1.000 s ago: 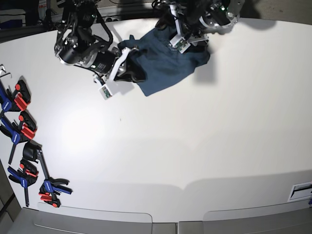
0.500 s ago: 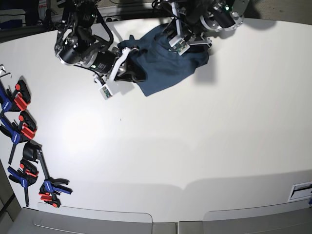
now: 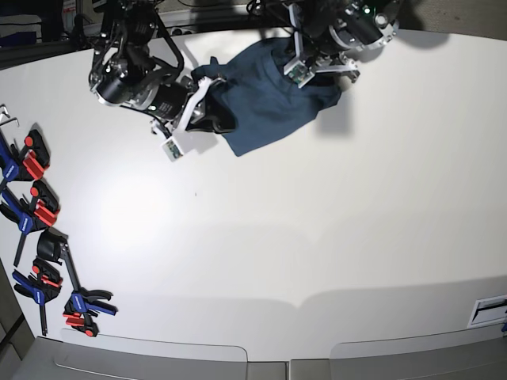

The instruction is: Fold the T-shirt properly

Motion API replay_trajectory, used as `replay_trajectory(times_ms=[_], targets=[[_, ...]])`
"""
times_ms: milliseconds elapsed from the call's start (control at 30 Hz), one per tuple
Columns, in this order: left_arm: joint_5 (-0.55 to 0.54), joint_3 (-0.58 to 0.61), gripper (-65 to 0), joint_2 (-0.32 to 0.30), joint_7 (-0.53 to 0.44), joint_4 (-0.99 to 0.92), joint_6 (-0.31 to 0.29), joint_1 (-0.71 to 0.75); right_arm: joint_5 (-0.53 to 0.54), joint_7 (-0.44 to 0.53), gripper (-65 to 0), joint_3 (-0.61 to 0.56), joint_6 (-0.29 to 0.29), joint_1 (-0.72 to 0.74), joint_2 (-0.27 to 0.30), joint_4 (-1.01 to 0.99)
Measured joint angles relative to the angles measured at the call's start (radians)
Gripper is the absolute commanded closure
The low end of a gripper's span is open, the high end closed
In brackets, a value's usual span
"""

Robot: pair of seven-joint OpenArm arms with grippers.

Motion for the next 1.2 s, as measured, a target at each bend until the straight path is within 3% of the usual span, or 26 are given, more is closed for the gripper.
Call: replay_trajectory(times_ms=[633, 767, 1033, 1200], targets=[[0.005, 0.000, 0.0, 0.000, 0.045, 0.002, 0.004, 0.047, 0.000, 0.003, 0.0, 0.000, 0.000, 0.000, 0.000, 0.000], [0.107, 0.000, 0.0, 0.000, 0.050, 0.002, 0.002, 0.047, 0.000, 0.003, 0.0, 0.000, 0.000, 0.000, 0.000, 0.000], [0.129, 0.000, 0.0, 0.000, 0.051, 0.003, 0.004, 0.047, 0.000, 0.006, 0.0, 0.000, 0.000, 0.000, 0.000, 0.000], [0.235, 0.000, 0.0, 0.000, 0.056, 0.003, 0.015, 0.048, 0.000, 0.006, 0.0, 0.000, 0.000, 0.000, 0.000, 0.000]])
